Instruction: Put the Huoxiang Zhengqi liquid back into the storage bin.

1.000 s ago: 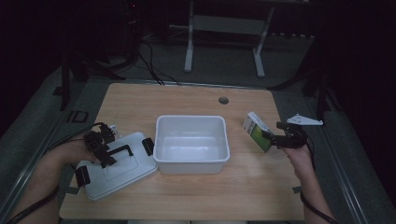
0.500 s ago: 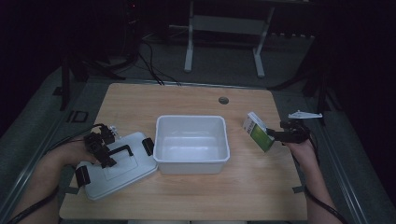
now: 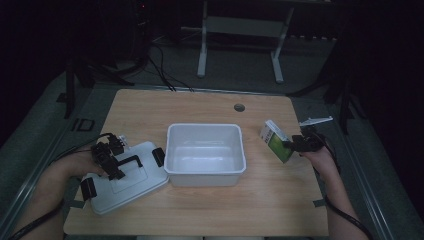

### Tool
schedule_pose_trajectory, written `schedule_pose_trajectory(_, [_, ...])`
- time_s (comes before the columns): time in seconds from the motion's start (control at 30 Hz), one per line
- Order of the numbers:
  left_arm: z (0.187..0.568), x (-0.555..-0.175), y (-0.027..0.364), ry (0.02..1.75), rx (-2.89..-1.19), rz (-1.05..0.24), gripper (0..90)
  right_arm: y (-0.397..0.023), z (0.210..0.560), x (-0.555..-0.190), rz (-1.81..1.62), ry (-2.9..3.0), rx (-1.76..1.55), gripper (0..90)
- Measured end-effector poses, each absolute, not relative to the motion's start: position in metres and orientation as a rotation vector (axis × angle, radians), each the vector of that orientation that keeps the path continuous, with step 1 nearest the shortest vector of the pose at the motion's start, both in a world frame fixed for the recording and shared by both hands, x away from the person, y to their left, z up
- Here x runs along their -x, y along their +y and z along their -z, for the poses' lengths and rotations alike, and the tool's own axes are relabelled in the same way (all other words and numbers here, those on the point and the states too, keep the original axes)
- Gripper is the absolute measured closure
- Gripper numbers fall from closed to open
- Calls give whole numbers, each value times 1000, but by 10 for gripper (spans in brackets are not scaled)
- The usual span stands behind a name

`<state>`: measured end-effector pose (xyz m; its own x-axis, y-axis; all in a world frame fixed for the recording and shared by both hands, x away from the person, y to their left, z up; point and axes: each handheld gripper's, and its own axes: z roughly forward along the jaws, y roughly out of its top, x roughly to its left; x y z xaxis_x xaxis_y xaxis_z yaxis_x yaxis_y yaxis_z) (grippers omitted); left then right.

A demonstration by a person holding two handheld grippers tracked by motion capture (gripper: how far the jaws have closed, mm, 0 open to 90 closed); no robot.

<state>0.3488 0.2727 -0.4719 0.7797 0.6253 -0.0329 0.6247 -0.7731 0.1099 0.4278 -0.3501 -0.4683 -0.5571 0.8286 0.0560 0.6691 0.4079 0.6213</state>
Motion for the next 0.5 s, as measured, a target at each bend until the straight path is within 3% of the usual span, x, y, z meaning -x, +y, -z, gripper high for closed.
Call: schedule_pose_trajectory(0.5, [473,-349,269,1007,-2860,8,343,-330,469,-443,-647,2565,-1344,474])
